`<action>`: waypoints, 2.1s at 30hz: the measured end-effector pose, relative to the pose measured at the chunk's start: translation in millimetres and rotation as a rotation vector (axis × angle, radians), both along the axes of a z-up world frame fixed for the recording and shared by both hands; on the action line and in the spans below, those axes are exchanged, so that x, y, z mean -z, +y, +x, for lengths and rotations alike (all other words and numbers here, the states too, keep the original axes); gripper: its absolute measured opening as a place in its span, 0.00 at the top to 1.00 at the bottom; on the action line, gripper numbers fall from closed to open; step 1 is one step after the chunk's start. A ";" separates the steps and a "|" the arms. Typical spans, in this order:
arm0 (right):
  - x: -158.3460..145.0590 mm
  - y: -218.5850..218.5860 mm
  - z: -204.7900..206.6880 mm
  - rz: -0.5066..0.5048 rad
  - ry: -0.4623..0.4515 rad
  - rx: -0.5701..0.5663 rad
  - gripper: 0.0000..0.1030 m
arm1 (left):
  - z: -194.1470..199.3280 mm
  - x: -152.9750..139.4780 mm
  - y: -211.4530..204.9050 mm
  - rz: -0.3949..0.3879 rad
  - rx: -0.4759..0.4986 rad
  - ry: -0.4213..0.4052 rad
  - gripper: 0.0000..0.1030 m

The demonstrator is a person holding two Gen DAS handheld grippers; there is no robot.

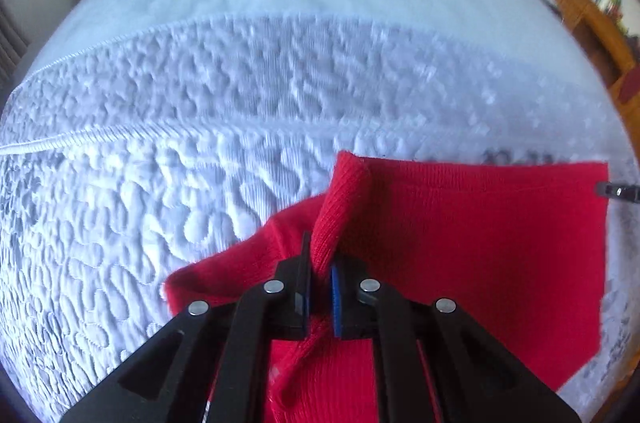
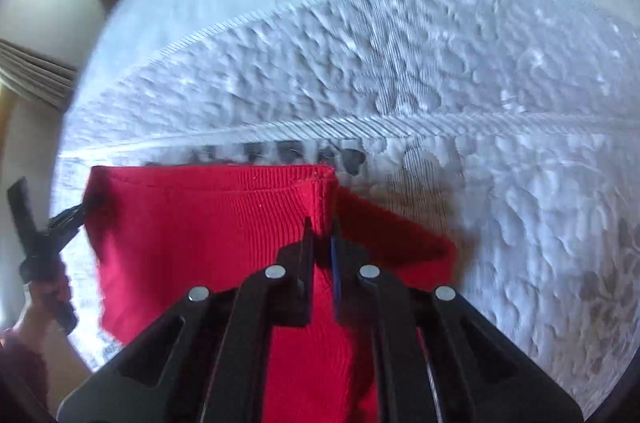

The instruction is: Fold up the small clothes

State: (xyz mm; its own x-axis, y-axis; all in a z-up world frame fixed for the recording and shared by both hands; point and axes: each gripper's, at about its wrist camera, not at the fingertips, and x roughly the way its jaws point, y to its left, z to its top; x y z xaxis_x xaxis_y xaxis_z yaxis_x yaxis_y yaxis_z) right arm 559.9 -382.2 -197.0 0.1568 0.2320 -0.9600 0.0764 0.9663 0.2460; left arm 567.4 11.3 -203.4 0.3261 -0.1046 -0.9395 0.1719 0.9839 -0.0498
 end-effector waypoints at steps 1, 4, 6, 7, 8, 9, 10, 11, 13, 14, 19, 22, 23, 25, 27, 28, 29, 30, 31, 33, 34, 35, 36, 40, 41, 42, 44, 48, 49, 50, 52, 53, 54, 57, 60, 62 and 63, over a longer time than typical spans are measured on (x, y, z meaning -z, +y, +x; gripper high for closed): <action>9.4 0.9 0.4 -0.029 0.024 0.009 0.85 | -2.6 6.3 -0.9 0.022 0.006 0.010 0.86; 13.3 -2.0 -11.1 -0.052 0.011 0.017 0.79 | -6.5 8.3 1.5 0.025 0.018 0.011 0.74; -0.7 -10.6 -26.3 -0.038 -0.028 0.032 0.77 | -17.6 -3.9 12.1 -0.001 0.002 -0.010 0.59; -11.9 -15.9 -39.2 -0.026 -0.058 0.040 0.71 | -26.2 -10.4 18.0 -0.016 0.004 -0.024 0.56; -20.2 -18.7 -50.9 -0.015 -0.077 0.040 0.62 | -38.2 -18.0 24.5 -0.032 0.007 -0.034 0.54; -31.6 -22.3 -72.8 0.005 -0.103 0.029 0.59 | -51.5 -23.9 31.6 -0.051 0.009 -0.039 0.51; -37.2 -24.1 -88.8 0.016 -0.110 0.014 0.56 | -69.6 -28.6 40.6 -0.078 0.011 -0.035 0.48; -41.9 -24.0 -108.4 0.024 -0.107 -0.005 0.56 | -86.2 -29.3 47.3 -0.089 0.010 -0.022 0.47; -42.4 -22.3 -148.6 0.038 -0.072 -0.041 0.56 | -120.9 -26.4 57.6 -0.070 0.008 0.008 0.47; -40.1 -22.4 -164.5 0.046 -0.051 -0.053 0.56 | -134.0 -21.2 59.2 -0.061 0.006 0.023 0.47; -18.8 -10.6 -215.0 0.082 0.046 -0.087 0.55 | -186.2 -3.0 67.7 -0.112 -0.058 0.118 0.47; -12.3 -3.7 -214.4 0.121 0.046 -0.075 0.58 | -199.2 0.6 62.1 -0.122 -0.078 0.110 0.47; -10.5 0.3 -212.4 0.128 0.039 -0.080 0.60 | -199.4 0.7 59.9 -0.131 -0.079 0.104 0.47; -3.9 6.9 -206.3 0.130 0.038 -0.092 0.74 | -197.8 0.1 49.8 -0.093 -0.054 0.071 0.48; 1.9 7.1 -206.5 0.140 0.061 -0.098 0.96 | -193.6 4.8 41.6 -0.055 -0.036 0.079 0.66; 1.3 4.5 -206.3 0.146 0.060 -0.097 0.96 | -191.8 8.0 39.4 -0.050 -0.030 0.090 0.75; -2.4 2.5 -209.9 0.159 0.054 -0.091 0.96 | -191.1 8.1 39.6 -0.047 -0.029 0.090 0.83; -6.9 -0.4 -212.1 0.170 0.049 -0.088 0.96 | -190.5 7.2 41.1 -0.057 -0.031 0.093 0.91; -11.9 -3.8 -214.9 0.176 0.042 -0.084 0.97 | -190.6 3.9 46.1 -0.098 -0.041 0.101 0.93; -14.2 -8.8 -221.4 0.135 0.052 -0.088 0.97 | -190.7 -0.5 56.5 -0.141 -0.056 0.110 0.94; -11.4 -10.8 -222.8 0.110 0.063 -0.092 0.97 | -192.9 0.5 59.6 -0.131 -0.051 0.121 0.94; -3.9 -11.0 -223.7 0.089 0.088 -0.095 0.97 | -194.5 3.9 61.0 -0.119 -0.039 0.132 0.94; 2.2 -8.3 -222.9 0.090 0.105 -0.101 0.97 | -195.7 6.1 61.7 -0.115 -0.032 0.137 0.94; -0.5 -3.6 -214.9 0.079 0.116 -0.097 0.85 | -190.5 1.2 64.0 -0.119 -0.049 0.156 0.69; -9.2 -4.2 -213.5 0.078 0.097 -0.082 0.76 | -189.8 -3.8 67.3 -0.117 -0.068 0.157 0.56; -15.4 -5.3 -213.4 0.072 0.074 -0.073 0.50 | -190.0 -7.9 69.6 -0.122 -0.082 0.153 0.28; -23.5 -7.8 -212.4 0.067 0.049 -0.062 0.41 | -190.2 -11.7 73.2 -0.165 -0.090 0.156 0.19; -8.9 -26.6 -204.9 0.107 0.096 0.018 0.41 | -182.0 7.7 75.5 -0.218 -0.146 0.254 0.19; -1.9 -29.5 -203.2 0.132 0.114 0.035 0.41 | -180.9 14.5 74.4 -0.248 -0.160 0.273 0.17; 8.4 -32.9 -201.0 0.168 0.142 0.061 0.41 | -178.7 19.3 74.2 -0.258 -0.175 0.284 0.16; 20.4 -32.3 -198.7 0.192 0.159 0.078 0.39 | -174.9 25.2 71.1 -0.266 -0.185 0.283 0.12; 22.9 -29.9 -196.9 0.192 0.158 0.076 0.38 | -171.8 27.7 66.6 -0.259 -0.185 0.278 0.12; 25.7 -27.1 -194.3 0.192 0.154 0.079 0.38 | -169.8 28.1 63.3 -0.246 -0.185 0.269 0.12; 26.1 -15.3 -188.7 0.174 0.137 0.062 0.49 | -169.2 28.5 51.4 -0.165 -0.170 0.236 0.28; 32.4 -8.5 -186.0 0.271 0.155 0.059 0.90 | -172.3 22.5 37.2 -0.120 -0.139 0.189 0.64; 31.6 -2.6 -186.5 0.237 0.142 0.051 0.90 | -174.2 19.1 33.2 -0.160 -0.138 0.187 0.83; 28.9 -0.4 -188.0 0.223 0.131 0.045 0.90 | -174.2 18.4 29.9 -0.168 -0.142 0.183 0.85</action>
State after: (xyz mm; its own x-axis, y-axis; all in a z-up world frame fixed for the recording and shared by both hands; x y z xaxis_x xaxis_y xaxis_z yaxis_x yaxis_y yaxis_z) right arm 371.9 -382.6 -225.8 0.0492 0.4357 -0.8987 0.1630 0.8843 0.4377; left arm 393.2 41.1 -221.8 0.1748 -0.2290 -0.9576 0.0056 0.9728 -0.2316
